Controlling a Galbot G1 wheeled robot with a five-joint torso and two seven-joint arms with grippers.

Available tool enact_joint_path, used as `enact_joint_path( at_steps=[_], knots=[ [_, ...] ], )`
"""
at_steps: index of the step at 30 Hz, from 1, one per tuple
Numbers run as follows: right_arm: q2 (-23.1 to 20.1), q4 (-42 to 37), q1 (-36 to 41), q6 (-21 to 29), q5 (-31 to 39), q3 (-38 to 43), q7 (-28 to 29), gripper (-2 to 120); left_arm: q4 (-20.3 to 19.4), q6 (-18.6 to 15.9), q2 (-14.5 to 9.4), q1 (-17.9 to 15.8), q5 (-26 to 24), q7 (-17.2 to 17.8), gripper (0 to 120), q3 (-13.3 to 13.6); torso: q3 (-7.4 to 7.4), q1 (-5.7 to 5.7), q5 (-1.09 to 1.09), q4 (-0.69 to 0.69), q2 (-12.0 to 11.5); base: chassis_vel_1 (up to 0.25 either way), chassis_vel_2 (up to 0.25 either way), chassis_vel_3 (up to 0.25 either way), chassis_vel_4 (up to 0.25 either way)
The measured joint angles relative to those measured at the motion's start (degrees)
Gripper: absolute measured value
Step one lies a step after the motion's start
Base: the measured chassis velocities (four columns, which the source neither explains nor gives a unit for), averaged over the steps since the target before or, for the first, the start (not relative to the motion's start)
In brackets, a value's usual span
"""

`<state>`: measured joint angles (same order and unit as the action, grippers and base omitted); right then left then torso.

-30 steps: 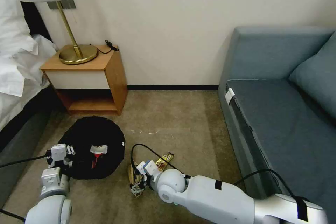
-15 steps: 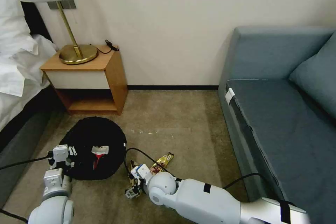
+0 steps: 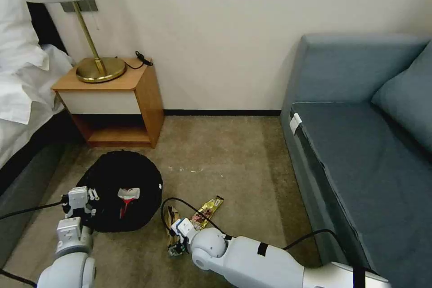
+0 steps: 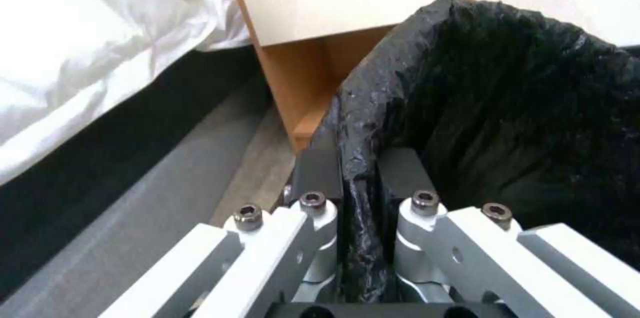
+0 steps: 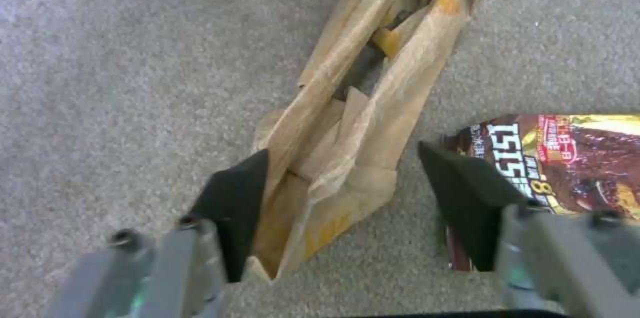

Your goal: Pick up the trash bin, then pick up the garbage on the floor and place it into the trash bin.

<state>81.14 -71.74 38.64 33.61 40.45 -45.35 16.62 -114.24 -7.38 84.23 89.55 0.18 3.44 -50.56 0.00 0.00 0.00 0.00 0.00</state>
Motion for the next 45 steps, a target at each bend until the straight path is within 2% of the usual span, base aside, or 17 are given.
enact_joint_path(
  at_steps=[3,4,8,11,13,14,16,22,25,28,33,40,41,43,45],
  knots=[
    [0.4,0.7,0.2,-0.3,-0.5,0.2,-0.5,47,0.2,0.0,0.0,0.0,0.1,0.0,7,0.0,0.00,0.00,0.00,0.00,0.0,0.000,0.000,0.000,0.000],
    [0.4,0.7,0.2,-0.3,-0.5,0.2,-0.5,47,0.2,0.0,0.0,0.0,0.1,0.0,7,0.0,0.00,0.00,0.00,0.00,0.0,0.000,0.000,0.000,0.000],
    [0.1,0.9,0.3,-0.4,-0.9,0.3,-1.0,28,0.3,0.0,0.1,-0.1,0.1,0.0,7,0.0,0.00,0.00,0.00,0.00,0.0,0.000,0.000,0.000,0.000],
    [-0.2,0.9,0.3,-0.5,-1.2,0.3,-1.3,22,0.4,0.0,0.1,-0.1,0.2,0.0,7,0.0,0.00,0.00,0.00,0.00,0.0,0.000,0.000,0.000,0.000],
    [-0.5,0.9,0.6,-0.5,-1.8,0.5,-1.7,10,0.5,0.1,0.1,-0.1,0.2,0.1,7,0.1,0.00,0.00,0.00,0.00,0.0,0.000,0.000,0.000,0.000],
    [-0.5,0.9,0.6,-0.5,-1.8,0.5,-1.7,10,0.5,0.1,0.1,-0.1,0.2,0.1,7,0.1,0.00,0.00,0.00,0.00,0.0,0.000,0.000,0.000,0.000],
    [-0.8,0.8,0.9,-0.6,-2.4,0.7,-2.1,0,0.5,0.1,0.1,-0.2,0.2,0.1,7,0.2,0.00,0.00,0.00,0.00,0.0,0.000,0.000,0.000,0.000],
    [-1.5,-0.1,0.9,-1.9,-3.1,1.7,-2.6,0,0.7,0.1,-0.2,-0.2,0.3,0.1,7,0.4,0.00,0.00,0.00,0.00,0.0,0.000,0.000,0.000,0.000],
    [-2.7,-2.1,1.0,-4.1,-3.6,3.5,-2.9,0,0.9,0.1,-0.5,-0.2,0.2,0.1,7,0.4,0.00,0.00,0.01,0.00,0.0,0.000,0.000,0.000,0.000],
    [-4.9,-5.5,1.5,-5.8,-3.7,6.2,-3.3,0,0.9,0.1,-0.8,-0.2,0.1,0.1,7,0.4,0.00,0.00,0.00,0.00,0.0,0.000,0.000,0.000,0.000],
    [-11.1,-14.1,3.1,-7.0,-3.0,12.1,-3.4,0,0.9,0.1,-1.0,-0.2,-0.1,0.1,7,0.6,0.00,0.00,0.01,0.00,0.0,0.000,0.000,0.000,0.000],
    [-15.0,-18.4,4.4,-8.9,-5.4,15.7,-4.0,0,0.9,0.3,-1.1,-0.2,-0.2,0.1,7,0.9,0.00,0.00,0.02,-0.01,0.0,0.000,0.000,0.000,0.000],
    [-15.5,-18.6,4.6,-9.9,-6.5,16.2,-4.4,0,0.9,0.3,-1.2,-0.2,-0.2,0.1,7,0.9,0.00,0.00,0.01,-0.01,0.0,0.000,0.000,0.000,0.000],
    [-16.2,-19.4,4.9,-15.5,-8.6,17.6,-5.9,0,0.8,0.3,-1.2,-0.1,-0.2,0.1,7,1.0,0.00,0.00,0.01,-0.01,0.0,0.000,0.000,0.000,0.000],
    [-16.1,-19.6,4.9,-17.3,-8.8,17.9,-6.4,0,0.7,0.3,-1.2,-0.1,-0.2,0.0,7,1.1,0.00,0.00,0.01,-0.01,0.0,0.000,0.000,0.000,0.000]
  ],
)
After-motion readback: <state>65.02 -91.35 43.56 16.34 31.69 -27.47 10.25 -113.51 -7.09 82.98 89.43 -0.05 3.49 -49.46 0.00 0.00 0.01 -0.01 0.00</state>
